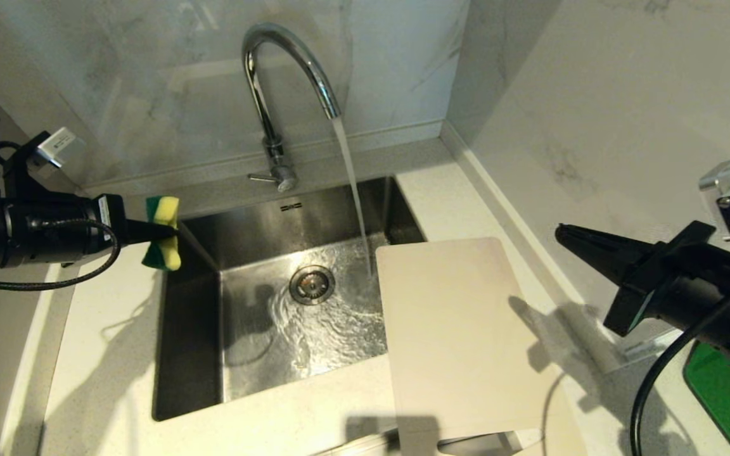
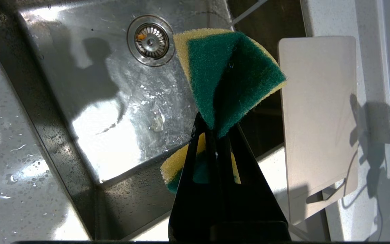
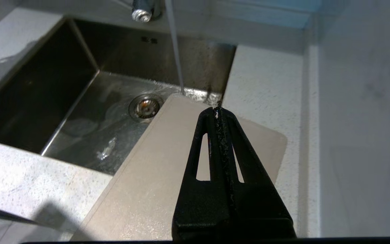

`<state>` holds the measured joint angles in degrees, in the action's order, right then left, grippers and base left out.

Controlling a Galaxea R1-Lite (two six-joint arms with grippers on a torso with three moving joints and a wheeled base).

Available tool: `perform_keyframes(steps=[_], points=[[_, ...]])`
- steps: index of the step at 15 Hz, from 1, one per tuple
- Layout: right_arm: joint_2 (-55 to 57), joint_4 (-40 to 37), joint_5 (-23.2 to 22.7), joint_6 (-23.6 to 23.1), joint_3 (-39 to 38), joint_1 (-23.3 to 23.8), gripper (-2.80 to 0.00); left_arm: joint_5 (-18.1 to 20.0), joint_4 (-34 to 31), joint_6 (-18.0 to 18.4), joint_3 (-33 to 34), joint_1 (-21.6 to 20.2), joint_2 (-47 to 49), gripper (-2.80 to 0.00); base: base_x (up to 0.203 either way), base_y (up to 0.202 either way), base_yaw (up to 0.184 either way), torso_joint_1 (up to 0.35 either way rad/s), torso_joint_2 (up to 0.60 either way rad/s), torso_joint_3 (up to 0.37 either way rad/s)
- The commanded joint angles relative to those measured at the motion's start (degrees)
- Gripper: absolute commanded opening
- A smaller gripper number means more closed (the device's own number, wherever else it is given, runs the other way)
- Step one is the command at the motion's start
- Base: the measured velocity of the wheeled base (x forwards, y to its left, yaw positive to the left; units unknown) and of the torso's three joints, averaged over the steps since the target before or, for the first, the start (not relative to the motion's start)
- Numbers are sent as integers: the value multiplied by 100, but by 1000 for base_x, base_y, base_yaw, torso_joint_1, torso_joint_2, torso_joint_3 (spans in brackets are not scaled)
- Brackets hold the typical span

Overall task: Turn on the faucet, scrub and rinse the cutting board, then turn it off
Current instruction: Put down the cleaning cloth

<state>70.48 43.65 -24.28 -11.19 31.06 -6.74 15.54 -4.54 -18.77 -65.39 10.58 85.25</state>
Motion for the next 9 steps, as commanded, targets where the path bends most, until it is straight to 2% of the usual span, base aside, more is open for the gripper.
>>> perform_keyframes(steps=[1, 3, 5, 9], points=[[-378, 5, -15, 19, 13, 139, -280, 1, -12, -12, -9, 5, 1, -280, 0, 0, 0, 0, 0, 0], [-644, -88, -3, 26, 20, 182, -280, 1, -12, -12, 3, 5, -6, -280, 0, 0, 0, 0, 0, 0], [-1077, -546, 16, 28, 41, 256, -280, 1, -12, -3, 35, 5, -35, -280, 0, 0, 0, 0, 0, 0], [-1954, -1646, 39, 56, -21, 838, -280, 1, -30, 23, 99, 5, -89, -280, 0, 0, 0, 0, 0, 0]])
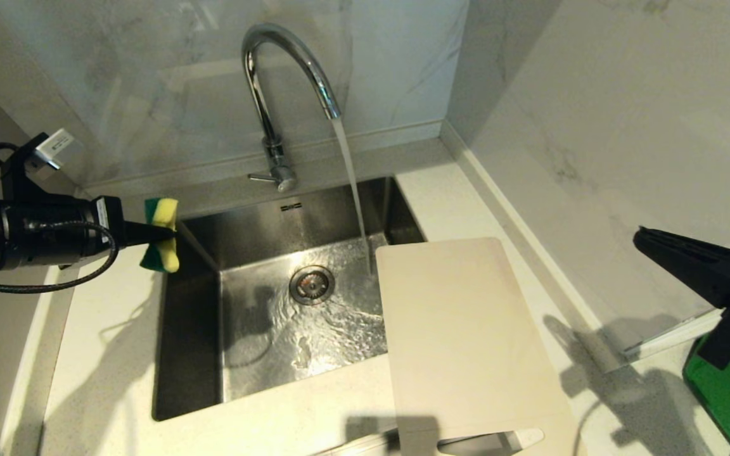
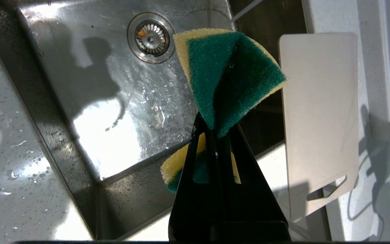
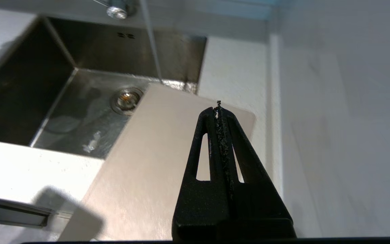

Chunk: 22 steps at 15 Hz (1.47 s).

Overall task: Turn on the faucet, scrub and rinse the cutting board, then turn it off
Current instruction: Put down the cleaning cloth

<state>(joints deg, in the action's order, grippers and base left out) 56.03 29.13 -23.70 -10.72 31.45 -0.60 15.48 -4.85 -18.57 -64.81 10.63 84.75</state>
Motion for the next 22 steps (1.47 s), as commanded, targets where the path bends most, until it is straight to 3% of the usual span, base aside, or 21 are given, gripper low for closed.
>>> perform_keyframes(steps=[1, 4, 8, 14, 16, 18, 22], points=[[-649, -280, -17, 112, -228, 325, -280, 16, 2, 11, 65, 4, -55, -280, 0, 0, 0, 0, 0, 0], [-1019, -310, -12, 384, -525, 358, -280, 16, 2, 3, 65, 9, -55, -280, 0, 0, 0, 0, 0, 0], [-1771, -335, 66, 403, -1127, 359, -280, 25, 7, -6, 150, 3, -101, -280, 0, 0, 0, 0, 0, 0], [-2934, -866, 1173, 386, -2251, 359, -280, 52, 37, -59, 224, 1, -81, -280, 0, 0, 0, 0, 0, 0], [-3489, -1338, 1362, 374, -2389, 359, -280, 43, 37, -50, 232, 0, -81, -280, 0, 0, 0, 0, 0, 0], [-3948, -2161, 1837, 358, -2511, 393, -280, 40, 37, -50, 241, 0, -113, -280, 0, 0, 0, 0, 0, 0], [-3969, -2007, 2121, 36, -3027, 776, -280, 43, 37, -50, 241, 0, -152, -280, 0, 0, 0, 0, 0, 0]])
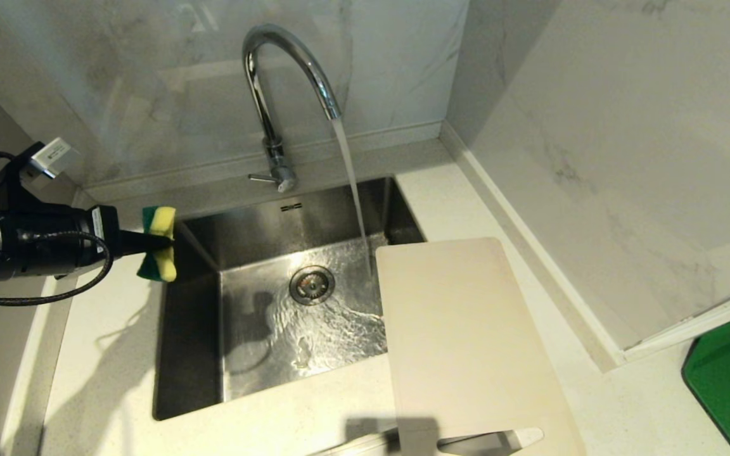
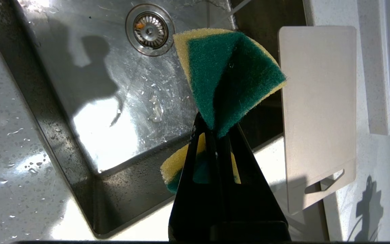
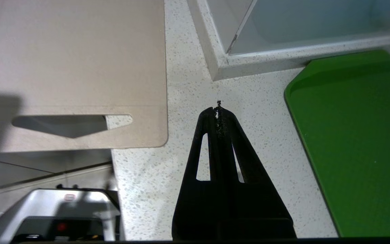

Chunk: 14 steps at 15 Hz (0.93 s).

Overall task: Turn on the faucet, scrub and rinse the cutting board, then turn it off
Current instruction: Put down the cleaning cloth

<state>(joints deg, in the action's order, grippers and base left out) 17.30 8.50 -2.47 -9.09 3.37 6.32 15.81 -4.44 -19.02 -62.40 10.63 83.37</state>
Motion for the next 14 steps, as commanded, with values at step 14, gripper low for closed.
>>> perform_keyframes(steps=[14], points=[[-105, -309, -273, -11, -341, 336, -280, 62, 4, 3, 53, 9, -23, -280, 0, 0, 0, 0, 0, 0]])
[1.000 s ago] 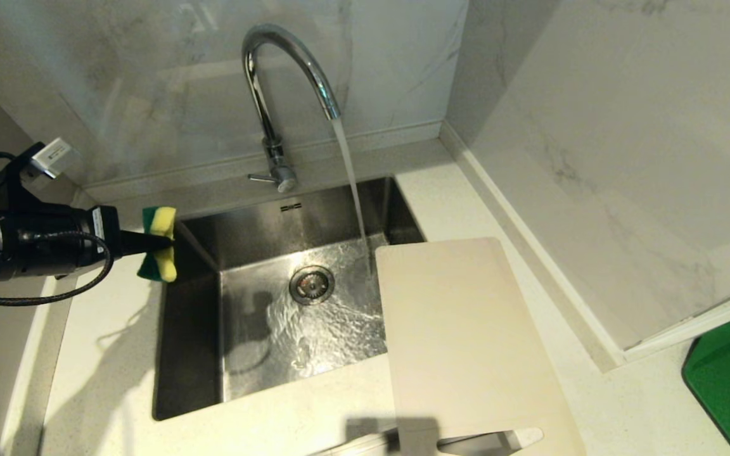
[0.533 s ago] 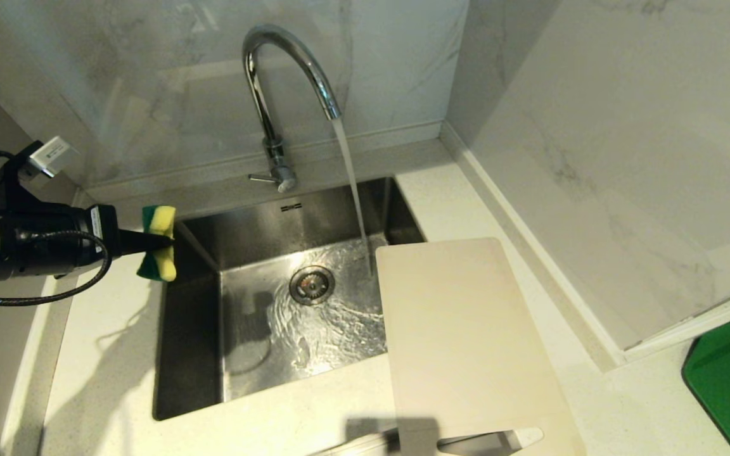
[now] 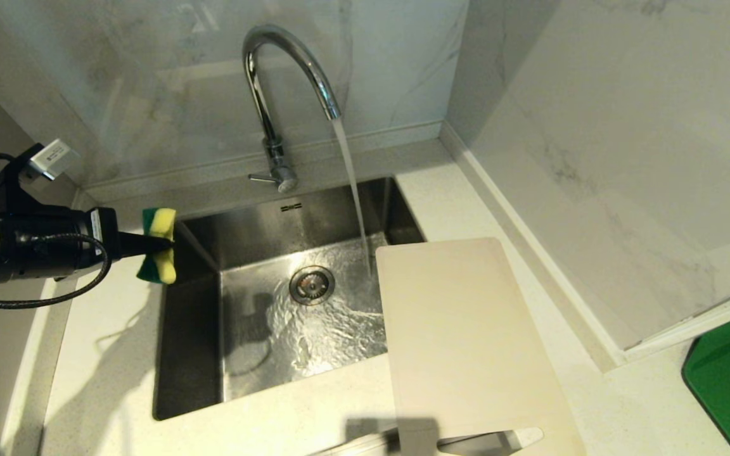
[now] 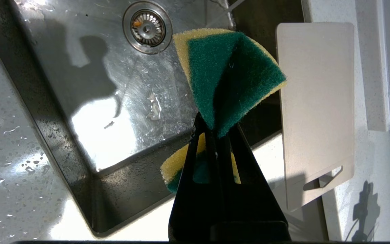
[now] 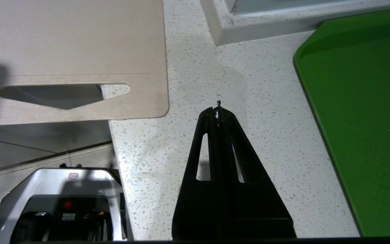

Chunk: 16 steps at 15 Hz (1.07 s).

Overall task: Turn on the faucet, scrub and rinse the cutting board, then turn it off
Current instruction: Put down the cleaning cloth

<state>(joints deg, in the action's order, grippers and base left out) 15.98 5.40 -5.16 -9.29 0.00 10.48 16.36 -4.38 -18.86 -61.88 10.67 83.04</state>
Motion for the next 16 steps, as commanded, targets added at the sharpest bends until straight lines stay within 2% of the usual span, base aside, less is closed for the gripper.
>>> perform_keyframes(steps=[1, 3, 5, 7, 8, 16], points=[[32, -4, 2, 21, -4, -302, -280, 8, -2, -13, 0, 6, 1, -280, 0, 0, 0, 0, 0, 0], [-5, -240, 116, -49, -8, -714, -280, 8, -9, -30, 0, -3, -15, -280, 0, 0, 0, 0, 0, 0], [-13, -388, 147, -18, -9, -721, -280, -10, -2, -13, 0, -3, -25, -280, 0, 0, 0, 0, 0, 0], [-244, -525, 157, -16, -6, -971, -280, -19, -2, 5, -8, -3, -19, -280, 0, 0, 0, 0, 0, 0], [-262, -614, 171, 184, -1, -1068, -280, -10, -2, 5, -8, -3, -16, -280, 0, 0, 0, 0, 0, 0], [-1603, -619, 191, 238, -8, -1037, -280, -1, 7, 5, 36, -3, -51, -280, 0, 0, 0, 0, 0, 0]])
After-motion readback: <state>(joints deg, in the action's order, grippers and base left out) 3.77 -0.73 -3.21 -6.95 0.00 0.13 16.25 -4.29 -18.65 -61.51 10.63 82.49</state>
